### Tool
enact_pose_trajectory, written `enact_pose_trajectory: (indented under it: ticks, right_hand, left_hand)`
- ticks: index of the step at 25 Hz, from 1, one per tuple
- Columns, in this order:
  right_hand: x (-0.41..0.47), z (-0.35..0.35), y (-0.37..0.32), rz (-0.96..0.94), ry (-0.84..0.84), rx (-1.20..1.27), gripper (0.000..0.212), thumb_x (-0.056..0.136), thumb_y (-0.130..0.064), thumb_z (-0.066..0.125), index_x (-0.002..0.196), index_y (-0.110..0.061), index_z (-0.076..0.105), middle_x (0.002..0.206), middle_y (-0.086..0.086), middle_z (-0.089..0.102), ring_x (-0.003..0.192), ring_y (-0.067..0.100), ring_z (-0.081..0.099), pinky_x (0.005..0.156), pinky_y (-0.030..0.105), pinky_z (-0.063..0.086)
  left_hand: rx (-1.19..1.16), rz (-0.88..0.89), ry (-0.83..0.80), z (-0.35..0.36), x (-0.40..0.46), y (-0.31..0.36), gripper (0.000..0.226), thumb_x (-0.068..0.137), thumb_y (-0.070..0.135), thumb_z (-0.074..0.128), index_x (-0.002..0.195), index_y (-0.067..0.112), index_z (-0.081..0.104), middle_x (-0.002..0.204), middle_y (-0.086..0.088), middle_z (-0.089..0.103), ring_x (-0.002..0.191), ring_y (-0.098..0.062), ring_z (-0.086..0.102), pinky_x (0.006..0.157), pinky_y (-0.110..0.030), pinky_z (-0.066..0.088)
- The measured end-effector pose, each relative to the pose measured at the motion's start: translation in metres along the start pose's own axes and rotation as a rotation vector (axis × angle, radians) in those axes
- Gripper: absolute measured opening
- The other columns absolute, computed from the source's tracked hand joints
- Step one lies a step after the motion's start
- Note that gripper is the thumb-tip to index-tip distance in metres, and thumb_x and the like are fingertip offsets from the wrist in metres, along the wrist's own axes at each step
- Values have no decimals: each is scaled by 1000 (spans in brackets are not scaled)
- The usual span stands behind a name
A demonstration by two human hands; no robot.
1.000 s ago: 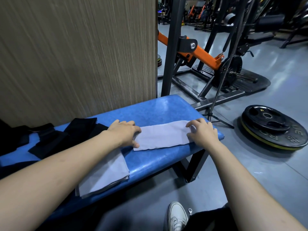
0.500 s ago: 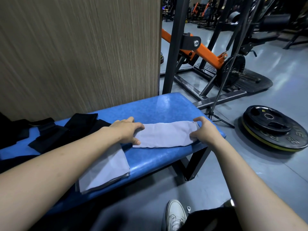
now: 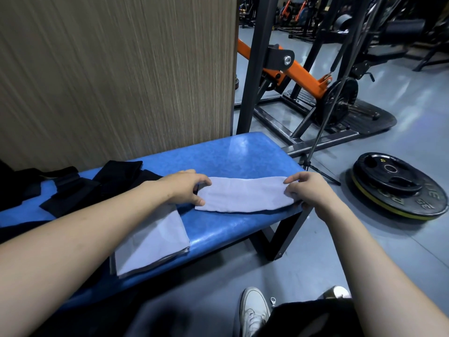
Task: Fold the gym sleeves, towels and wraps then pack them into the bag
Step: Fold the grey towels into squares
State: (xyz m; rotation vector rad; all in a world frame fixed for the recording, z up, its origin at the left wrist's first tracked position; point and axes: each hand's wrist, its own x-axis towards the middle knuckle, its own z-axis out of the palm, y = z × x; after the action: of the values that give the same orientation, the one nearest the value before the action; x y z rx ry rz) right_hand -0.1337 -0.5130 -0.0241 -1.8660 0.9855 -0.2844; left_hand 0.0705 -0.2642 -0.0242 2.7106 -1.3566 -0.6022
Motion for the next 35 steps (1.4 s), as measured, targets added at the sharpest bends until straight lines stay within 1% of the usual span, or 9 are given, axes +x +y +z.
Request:
enact_pose_trajectory:
  ticks: [4,11,17,20,22,25,28,32,35]
  right_hand:
    - [-9,12,-19,-176,55,89,25,80,0,51,88,-14,69,66,1,47,47,18,36,39,21,29]
    - [-28,67,-60,-393,-137,115,27,83,0,58,94,-22,70,82,-4,51,54,18,44,49,27,40]
    - [-27,120,-72,-435,-266,-18,26,86,-4,60,102,-23,66,77,-3,52,56,11,48,52,25,43]
    - [-23,139,-73,-449,-297,-104,26,88,-6,60,105,-26,63,77,-3,53,57,9,49,47,15,39]
    - [-21,147,-72,-419,-319,-104,27,89,-7,60,111,-24,60,74,-1,55,52,11,50,46,18,41]
    - [-22,150,-73,-318,-408,0,29,94,-9,56,120,-17,50,66,6,61,48,20,57,46,29,48]
    - [-23,135,-75,-244,-390,131,24,93,-6,51,115,-16,53,78,14,69,56,28,63,44,27,46]
    - [-4,97,-52,-325,-58,-314,25,83,-12,53,100,-28,61,78,2,65,82,24,62,66,35,51]
    - [-4,81,-33,-241,-157,-451,29,82,-18,62,109,-30,58,82,0,60,84,20,56,62,33,45]
  left_hand:
    - [-91,42,-8,2,1,-1,61,84,40,75,139,33,48,97,13,58,93,-7,55,79,-25,40]
    - [-302,32,11,-3,-1,-14,41,86,26,75,124,30,60,93,17,71,93,-1,63,95,-30,48]
    - [-550,-19,13,-6,-2,-21,21,94,19,64,115,22,68,96,0,76,80,-11,66,74,-25,50]
    - [-669,-37,4,-6,-6,-22,20,99,14,56,114,15,68,99,-3,77,77,-10,67,72,-25,48]
    - [-697,-55,15,-5,-6,-21,20,101,16,53,110,11,69,98,-4,77,75,-9,67,72,-26,48]
    - [-732,-93,39,-4,-4,-19,28,102,25,52,101,2,69,89,-3,74,73,-12,67,68,-25,46]
    - [-688,-145,47,-6,-3,-13,28,96,38,62,101,12,67,87,-2,73,72,-15,65,62,-24,45]
    - [-479,-227,117,-8,2,-6,58,81,46,77,125,18,51,81,-1,73,68,-12,65,63,-27,47]
    - [-449,-228,130,-7,10,-3,73,79,43,79,136,16,45,88,1,72,80,-17,70,75,-29,48]
